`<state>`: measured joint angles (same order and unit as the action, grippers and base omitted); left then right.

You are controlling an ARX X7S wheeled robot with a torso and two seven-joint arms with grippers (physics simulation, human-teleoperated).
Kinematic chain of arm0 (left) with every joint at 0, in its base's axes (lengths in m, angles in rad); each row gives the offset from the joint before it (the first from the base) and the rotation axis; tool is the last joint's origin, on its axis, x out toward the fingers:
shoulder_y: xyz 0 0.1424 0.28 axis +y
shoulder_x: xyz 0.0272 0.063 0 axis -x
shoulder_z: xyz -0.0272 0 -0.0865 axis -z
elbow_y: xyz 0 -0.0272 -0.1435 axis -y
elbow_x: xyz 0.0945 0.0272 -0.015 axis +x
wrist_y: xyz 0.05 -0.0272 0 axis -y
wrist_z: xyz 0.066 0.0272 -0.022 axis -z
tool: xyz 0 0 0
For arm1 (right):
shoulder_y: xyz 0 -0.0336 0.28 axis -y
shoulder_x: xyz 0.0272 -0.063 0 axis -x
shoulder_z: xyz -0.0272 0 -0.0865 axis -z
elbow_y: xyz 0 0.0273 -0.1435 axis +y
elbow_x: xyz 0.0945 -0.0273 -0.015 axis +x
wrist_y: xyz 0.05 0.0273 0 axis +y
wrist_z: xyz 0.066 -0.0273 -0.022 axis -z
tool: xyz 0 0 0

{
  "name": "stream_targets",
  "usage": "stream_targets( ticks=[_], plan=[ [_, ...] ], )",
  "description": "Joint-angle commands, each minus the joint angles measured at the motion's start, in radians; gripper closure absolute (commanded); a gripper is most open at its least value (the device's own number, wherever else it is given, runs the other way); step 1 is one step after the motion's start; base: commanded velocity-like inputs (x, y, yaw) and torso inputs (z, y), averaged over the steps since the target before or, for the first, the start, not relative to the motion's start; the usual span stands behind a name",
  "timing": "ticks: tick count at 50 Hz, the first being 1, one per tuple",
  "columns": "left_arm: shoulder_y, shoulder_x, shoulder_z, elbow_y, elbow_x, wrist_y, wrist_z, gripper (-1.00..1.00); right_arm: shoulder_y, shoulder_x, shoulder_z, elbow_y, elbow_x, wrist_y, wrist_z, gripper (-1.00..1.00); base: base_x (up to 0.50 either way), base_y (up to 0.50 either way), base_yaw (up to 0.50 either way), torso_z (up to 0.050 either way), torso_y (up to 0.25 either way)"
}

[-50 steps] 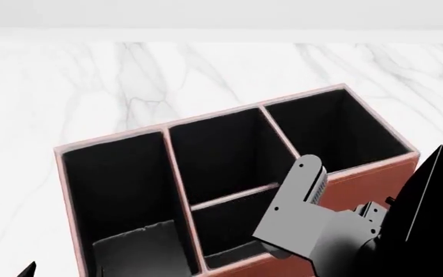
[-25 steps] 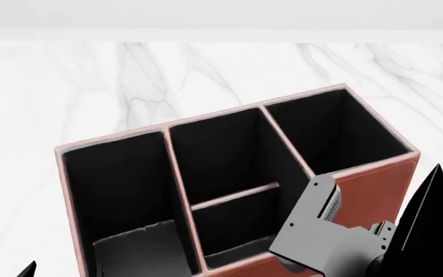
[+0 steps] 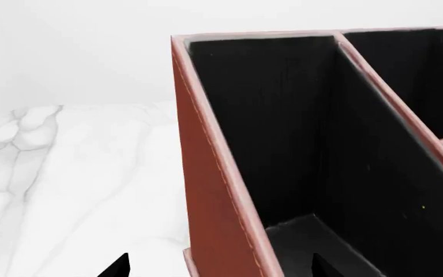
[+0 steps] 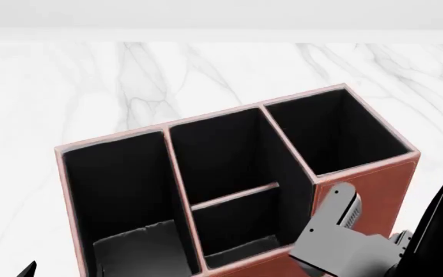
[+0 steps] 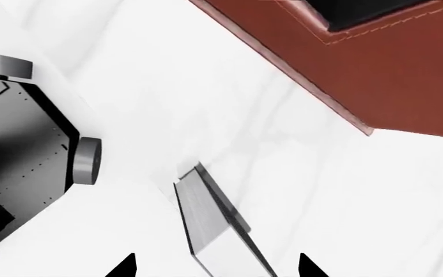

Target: Pick up the book and place it in the left compartment of the caddy.

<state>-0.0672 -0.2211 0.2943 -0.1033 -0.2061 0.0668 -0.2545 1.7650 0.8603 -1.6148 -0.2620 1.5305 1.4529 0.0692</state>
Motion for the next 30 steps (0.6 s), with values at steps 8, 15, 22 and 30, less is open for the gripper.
stream_targets(
  ticks=[8,15,22,30],
  plan=[
    [0.001,0.016,-0.016,-0.02,-0.001,0.001,0.029,-1.0,-0.011,0.007,-0.003,0.026,-0.04,-0.025,-0.021,-1.0,0.0,0.0,0.0,-0.001,0.0],
    [0.0,0.014,-0.013,-0.021,-0.004,0.003,0.028,-1.0,-0.024,0.009,-0.018,0.038,-0.061,-0.04,-0.032,-1.0,0.0,0.0,0.0,0.0,0.0],
    [-0.002,0.012,-0.01,-0.021,-0.007,0.001,0.026,-1.0,-0.045,0.004,-0.031,0.043,-0.074,-0.057,-0.041,-1.0,0.0,0.0,0.0,0.0,0.0],
    [-0.003,0.01,-0.006,-0.021,-0.009,0.001,0.024,-1.0,-0.067,-0.008,-0.051,0.058,-0.101,-0.078,-0.065,-1.0,0.0,0.0,0.0,0.0,0.0]
  ],
)
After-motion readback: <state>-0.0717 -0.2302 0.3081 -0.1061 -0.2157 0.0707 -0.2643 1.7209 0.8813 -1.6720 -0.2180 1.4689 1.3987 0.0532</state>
